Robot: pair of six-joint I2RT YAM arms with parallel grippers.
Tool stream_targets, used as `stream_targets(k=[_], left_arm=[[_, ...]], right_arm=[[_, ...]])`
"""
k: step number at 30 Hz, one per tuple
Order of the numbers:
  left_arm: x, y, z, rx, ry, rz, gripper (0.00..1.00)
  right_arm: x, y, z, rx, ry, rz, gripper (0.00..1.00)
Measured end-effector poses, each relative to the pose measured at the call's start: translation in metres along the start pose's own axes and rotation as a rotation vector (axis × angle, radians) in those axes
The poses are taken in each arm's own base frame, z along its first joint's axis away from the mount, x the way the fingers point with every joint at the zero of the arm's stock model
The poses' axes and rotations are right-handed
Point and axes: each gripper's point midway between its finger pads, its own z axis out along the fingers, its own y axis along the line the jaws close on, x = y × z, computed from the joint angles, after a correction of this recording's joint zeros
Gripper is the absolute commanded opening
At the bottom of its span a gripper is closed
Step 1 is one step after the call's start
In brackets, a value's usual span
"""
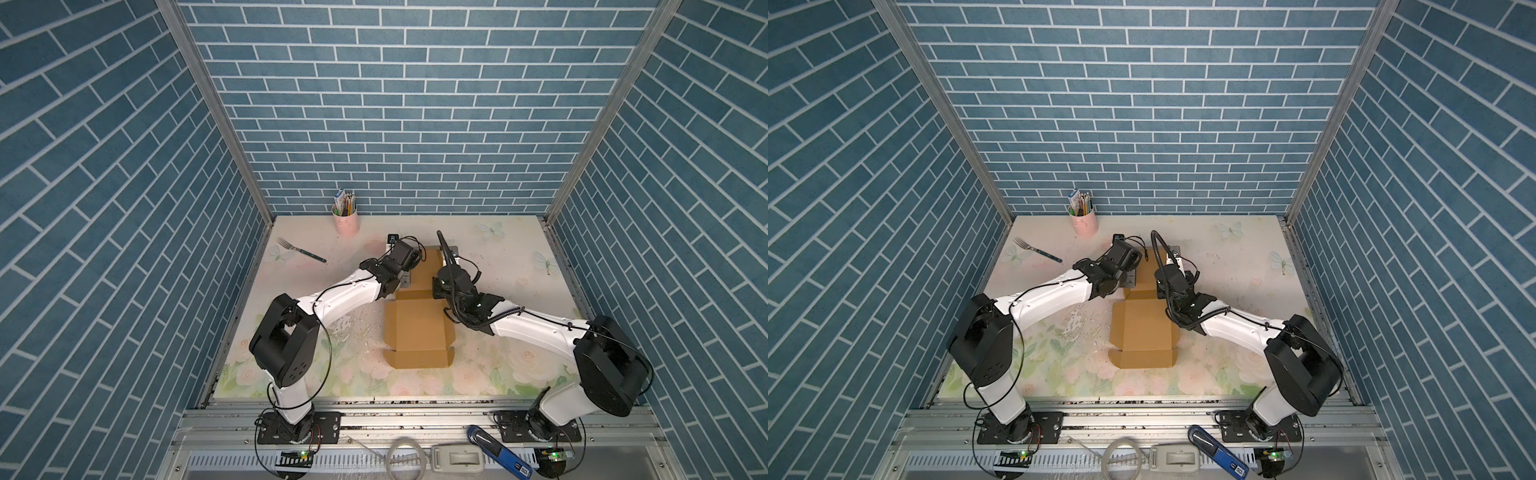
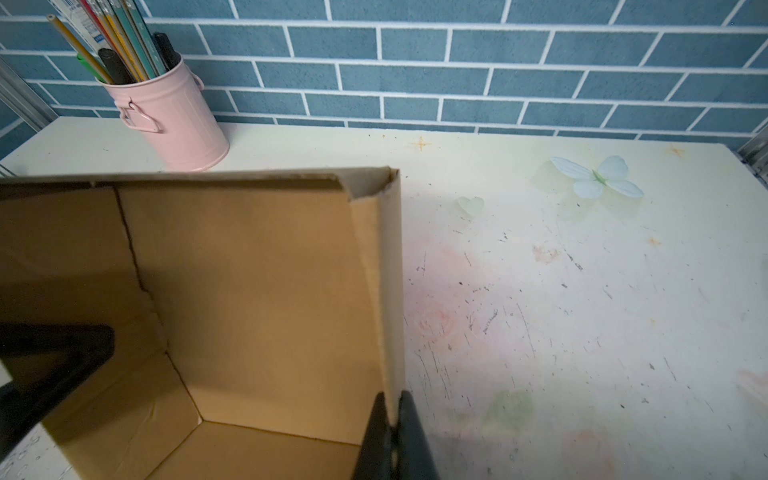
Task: Fold the paper box
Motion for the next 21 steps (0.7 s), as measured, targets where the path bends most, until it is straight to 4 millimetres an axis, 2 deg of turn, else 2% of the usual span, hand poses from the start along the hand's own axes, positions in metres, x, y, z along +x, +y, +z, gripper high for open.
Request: stream_targets(k=[4, 7, 8, 12, 14, 17, 21], left_arm=[[0.011, -0.003, -0.001, 0.036, 0.068, 0.011, 0.12], [0.025, -0.006, 0.001, 0.066, 0.133, 0.023, 0.19], [0.029, -0.008, 0.002, 0.077, 0.155, 0.027, 0.24], [0.044, -0.013, 0.005, 0.117, 0.225, 0.036, 0.54], [0.045, -0.015, 0.003, 0.143, 0.235, 0.026, 0.61], [0.046, -0.015, -0.005, 0.179, 0.246, 0.014, 0.66], [0.037, -0.019, -0.023, 0.236, 0.226, 0.004, 0.72]], right_arm=[[0.006, -0.003, -0.001, -0.01, 0.09, 0.021, 0.0], [0.014, -0.006, -0.001, -0.033, 0.169, 0.048, 0.0], [0.016, -0.007, 0.0, -0.042, 0.196, 0.061, 0.0], [0.027, -0.007, 0.004, -0.089, 0.304, 0.108, 0.0], [0.032, -0.006, 0.006, -0.103, 0.351, 0.124, 0.0], [0.038, -0.006, 0.006, -0.115, 0.398, 0.152, 0.0], [0.048, -0.008, 0.002, -0.113, 0.45, 0.17, 0.0]])
